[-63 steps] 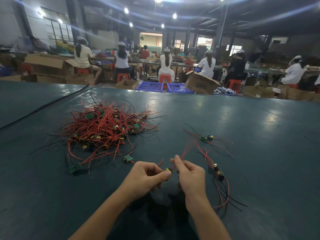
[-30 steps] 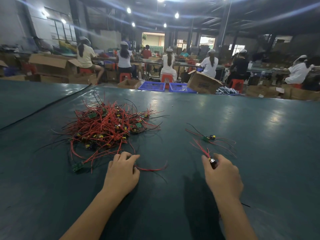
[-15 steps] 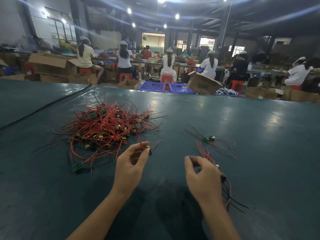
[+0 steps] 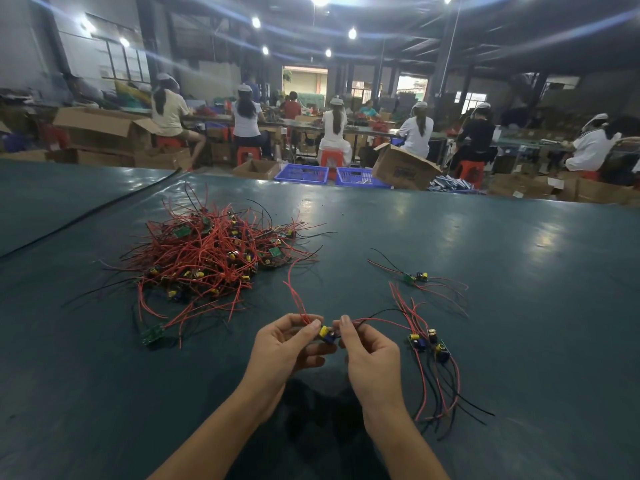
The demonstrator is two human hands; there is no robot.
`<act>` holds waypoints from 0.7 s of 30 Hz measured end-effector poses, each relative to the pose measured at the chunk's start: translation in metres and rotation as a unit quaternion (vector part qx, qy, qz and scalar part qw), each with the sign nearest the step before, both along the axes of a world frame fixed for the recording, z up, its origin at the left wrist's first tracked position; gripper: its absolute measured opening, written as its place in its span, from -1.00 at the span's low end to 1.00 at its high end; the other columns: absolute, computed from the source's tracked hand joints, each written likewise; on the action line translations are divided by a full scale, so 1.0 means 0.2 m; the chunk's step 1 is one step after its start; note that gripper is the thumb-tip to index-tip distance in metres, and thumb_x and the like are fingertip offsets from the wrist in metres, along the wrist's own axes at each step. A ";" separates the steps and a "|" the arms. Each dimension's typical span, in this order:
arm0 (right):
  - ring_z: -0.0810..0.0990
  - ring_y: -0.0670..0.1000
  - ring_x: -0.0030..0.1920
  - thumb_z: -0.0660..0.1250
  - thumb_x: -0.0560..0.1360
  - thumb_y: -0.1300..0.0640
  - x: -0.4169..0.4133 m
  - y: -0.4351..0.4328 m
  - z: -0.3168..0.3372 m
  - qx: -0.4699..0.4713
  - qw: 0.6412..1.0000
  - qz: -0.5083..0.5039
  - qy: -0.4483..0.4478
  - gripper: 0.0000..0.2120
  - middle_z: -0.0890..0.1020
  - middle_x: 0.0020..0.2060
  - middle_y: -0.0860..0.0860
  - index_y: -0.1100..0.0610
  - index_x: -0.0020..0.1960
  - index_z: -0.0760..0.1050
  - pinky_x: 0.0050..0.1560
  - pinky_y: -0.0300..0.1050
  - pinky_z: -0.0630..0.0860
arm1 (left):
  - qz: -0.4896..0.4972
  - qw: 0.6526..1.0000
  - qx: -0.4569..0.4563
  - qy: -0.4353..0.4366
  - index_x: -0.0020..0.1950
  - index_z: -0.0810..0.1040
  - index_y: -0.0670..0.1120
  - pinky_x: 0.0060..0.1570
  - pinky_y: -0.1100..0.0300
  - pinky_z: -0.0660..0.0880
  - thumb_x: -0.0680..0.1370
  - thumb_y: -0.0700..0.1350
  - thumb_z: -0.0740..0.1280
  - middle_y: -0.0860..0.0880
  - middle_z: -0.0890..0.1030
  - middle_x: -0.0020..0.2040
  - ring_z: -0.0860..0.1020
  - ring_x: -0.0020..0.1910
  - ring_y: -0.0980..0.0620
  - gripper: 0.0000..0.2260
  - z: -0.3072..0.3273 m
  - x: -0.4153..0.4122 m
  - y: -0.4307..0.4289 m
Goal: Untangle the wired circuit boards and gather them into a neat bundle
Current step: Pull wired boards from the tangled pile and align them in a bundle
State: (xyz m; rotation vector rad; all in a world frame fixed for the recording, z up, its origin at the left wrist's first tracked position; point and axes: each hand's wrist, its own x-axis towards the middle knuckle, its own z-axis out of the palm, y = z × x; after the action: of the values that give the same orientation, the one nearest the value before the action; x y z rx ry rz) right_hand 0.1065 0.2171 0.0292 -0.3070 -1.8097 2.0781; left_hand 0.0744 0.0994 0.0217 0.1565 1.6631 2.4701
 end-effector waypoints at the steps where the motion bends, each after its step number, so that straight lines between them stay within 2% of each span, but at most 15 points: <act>1: 0.64 -0.09 -0.29 0.35 0.56 0.14 0.00 0.00 0.00 -0.006 1.000 -0.002 -0.006 -0.75 0.71 -0.32 0.01 0.11 -0.26 0.68 -0.23 -0.24 0.54 | 0.000 1.000 -0.010 0.004 -0.02 0.60 -0.19 -0.34 0.23 0.56 0.37 -0.06 0.46 -0.22 0.70 -0.10 0.68 -0.23 -0.10 -0.73 0.00 0.00 0.00; 5: 0.59 -0.16 -0.32 0.35 0.56 0.14 0.00 0.00 0.00 -0.011 1.000 0.009 -0.017 -0.80 0.68 -0.35 -0.05 0.12 -0.21 0.65 -0.29 -0.31 0.48 | -0.007 0.999 -0.043 0.024 -0.23 0.57 -0.11 -0.36 0.22 0.54 0.28 0.05 0.53 -0.12 0.67 -0.27 0.63 -0.35 -0.04 -0.72 0.01 0.00 0.01; 7: 0.60 -0.16 -0.32 0.36 0.55 0.17 0.00 -0.01 0.01 -0.015 1.000 0.017 -0.011 -0.83 0.68 -0.34 -0.03 0.14 -0.20 0.64 -0.32 -0.33 0.48 | -0.023 0.998 -0.046 0.029 -0.25 0.50 -0.12 -0.40 0.20 0.51 0.24 0.07 0.54 -0.10 0.61 -0.35 0.56 -0.44 -0.01 -0.65 0.01 0.01 0.01; 9: 0.62 -0.15 -0.35 0.36 0.55 0.19 0.00 -0.02 0.01 -0.022 0.999 0.024 -0.008 -0.84 0.70 -0.34 -0.01 0.16 -0.19 0.63 -0.35 -0.34 0.48 | -0.032 0.998 -0.040 0.023 -0.18 0.51 -0.17 -0.43 0.22 0.49 0.24 0.05 0.54 -0.11 0.61 -0.35 0.52 -0.47 0.00 -0.62 0.01 0.01 0.02; 11: 0.66 -0.09 -0.31 0.37 0.54 0.17 0.00 -0.02 0.02 -0.039 0.999 0.019 -0.017 -0.80 0.71 -0.31 0.01 0.14 -0.25 0.64 -0.31 -0.30 0.54 | -0.031 0.998 -0.056 0.025 -0.11 0.61 -0.23 -0.41 0.25 0.50 0.24 0.06 0.53 -0.12 0.66 -0.30 0.55 -0.45 0.03 -0.59 0.01 0.01 0.02; 14: 0.69 -0.07 -0.27 0.39 0.53 0.12 0.00 -0.01 0.02 -0.079 0.996 0.008 -0.045 -0.77 0.72 -0.29 0.02 0.12 -0.28 0.68 -0.31 -0.26 0.57 | -0.032 0.993 -0.100 0.053 -0.15 0.70 -0.17 -0.34 0.28 0.52 0.28 0.10 0.51 -0.14 0.69 -0.27 0.60 -0.38 0.06 -0.65 0.00 0.01 0.01; 16: 0.68 -0.05 -0.30 0.39 0.52 0.11 0.00 -0.01 0.02 -0.100 0.993 0.013 -0.064 -0.79 0.72 -0.29 0.03 0.12 -0.25 0.70 -0.35 -0.23 0.56 | -0.025 0.993 -0.106 0.053 -0.18 0.69 -0.18 -0.33 0.27 0.53 0.28 0.10 0.51 -0.15 0.68 -0.29 0.61 -0.38 0.06 -0.65 -0.01 0.01 0.01; 19: 0.64 0.01 -0.29 0.43 0.50 0.10 -0.02 0.00 0.01 -0.127 0.989 0.001 -0.078 -0.79 0.71 -0.32 0.02 0.06 -0.30 0.71 -0.23 -0.10 0.58 | -0.014 0.994 -0.095 0.043 -0.20 0.63 -0.23 -0.34 0.25 0.55 0.31 0.07 0.50 -0.17 0.67 -0.29 0.59 -0.40 0.04 -0.65 0.00 0.01 0.02; 21: 0.52 -0.04 -0.41 0.47 0.46 0.07 -0.03 0.02 0.01 -0.149 0.985 -0.023 -0.089 -0.77 0.64 -0.41 -0.04 0.07 -0.36 0.69 -0.35 -0.15 0.50 | -0.015 0.996 -0.079 0.040 -0.25 0.61 -0.20 -0.36 0.26 0.54 0.33 0.04 0.48 -0.19 0.66 -0.30 0.58 -0.40 0.02 -0.71 0.01 0.01 0.02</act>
State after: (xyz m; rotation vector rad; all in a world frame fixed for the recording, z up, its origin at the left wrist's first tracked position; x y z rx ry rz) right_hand 0.1007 0.2202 0.0318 -0.6253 -1.5622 2.3518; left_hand 0.0769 0.1037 0.0239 0.2631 1.8643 2.3274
